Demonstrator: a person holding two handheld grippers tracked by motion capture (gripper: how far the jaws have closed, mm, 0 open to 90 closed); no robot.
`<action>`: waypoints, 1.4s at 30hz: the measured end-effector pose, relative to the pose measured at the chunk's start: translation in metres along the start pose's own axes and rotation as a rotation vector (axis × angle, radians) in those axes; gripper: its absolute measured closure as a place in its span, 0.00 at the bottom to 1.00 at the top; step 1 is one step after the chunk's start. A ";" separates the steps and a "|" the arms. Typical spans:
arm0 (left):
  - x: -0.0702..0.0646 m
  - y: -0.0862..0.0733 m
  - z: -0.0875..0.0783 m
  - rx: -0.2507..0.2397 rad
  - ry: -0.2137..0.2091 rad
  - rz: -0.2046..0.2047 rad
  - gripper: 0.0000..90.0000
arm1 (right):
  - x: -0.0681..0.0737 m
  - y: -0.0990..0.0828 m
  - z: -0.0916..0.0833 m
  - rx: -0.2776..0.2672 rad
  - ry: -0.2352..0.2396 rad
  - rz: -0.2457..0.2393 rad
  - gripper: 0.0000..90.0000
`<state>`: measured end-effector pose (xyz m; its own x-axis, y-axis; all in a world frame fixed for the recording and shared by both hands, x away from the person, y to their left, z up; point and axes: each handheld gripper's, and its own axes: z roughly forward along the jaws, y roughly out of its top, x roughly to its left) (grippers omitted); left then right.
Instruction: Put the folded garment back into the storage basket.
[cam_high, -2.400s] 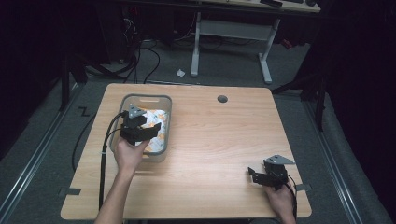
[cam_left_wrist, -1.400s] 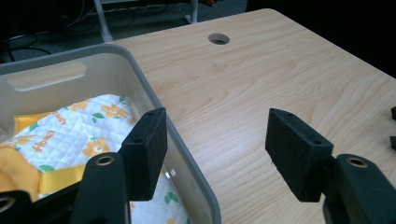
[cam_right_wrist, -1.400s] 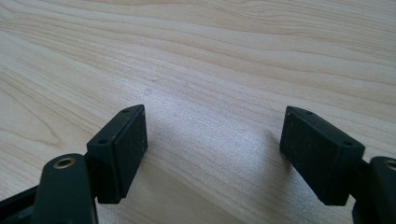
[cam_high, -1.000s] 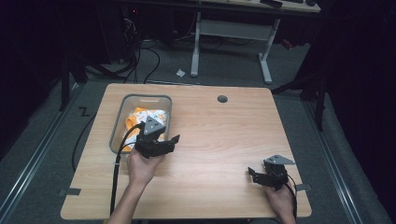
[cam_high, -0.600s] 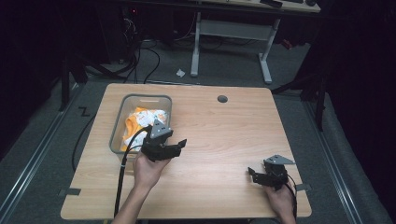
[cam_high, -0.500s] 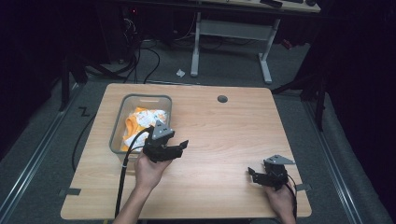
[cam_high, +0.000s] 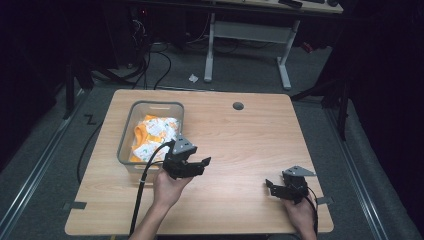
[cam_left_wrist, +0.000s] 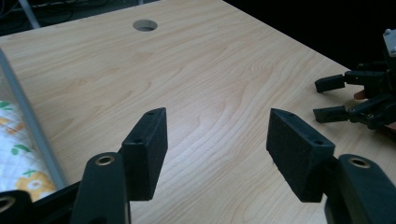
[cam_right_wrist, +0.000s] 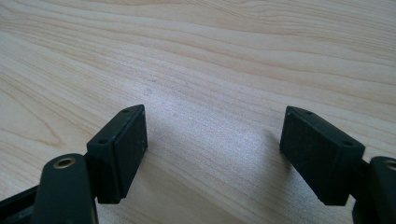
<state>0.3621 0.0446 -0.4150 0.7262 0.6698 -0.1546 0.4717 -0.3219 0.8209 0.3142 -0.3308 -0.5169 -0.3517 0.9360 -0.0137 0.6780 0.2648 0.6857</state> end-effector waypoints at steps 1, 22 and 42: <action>-0.002 -0.001 0.002 0.001 -0.006 0.000 0.43 | 0.000 0.000 0.000 0.001 0.000 0.005 0.26; -0.011 -0.034 0.032 0.069 -0.060 -0.059 0.43 | 0.000 0.000 0.000 0.001 -0.001 0.005 0.26; -0.016 -0.071 0.062 0.155 0.025 -0.038 0.44 | 0.000 0.000 0.000 0.002 -0.001 0.005 0.26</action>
<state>0.3475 0.0155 -0.5047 0.6942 0.6997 -0.1686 0.5719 -0.3941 0.7194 0.3140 -0.3305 -0.5169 -0.3476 0.9376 -0.0114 0.6808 0.2607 0.6846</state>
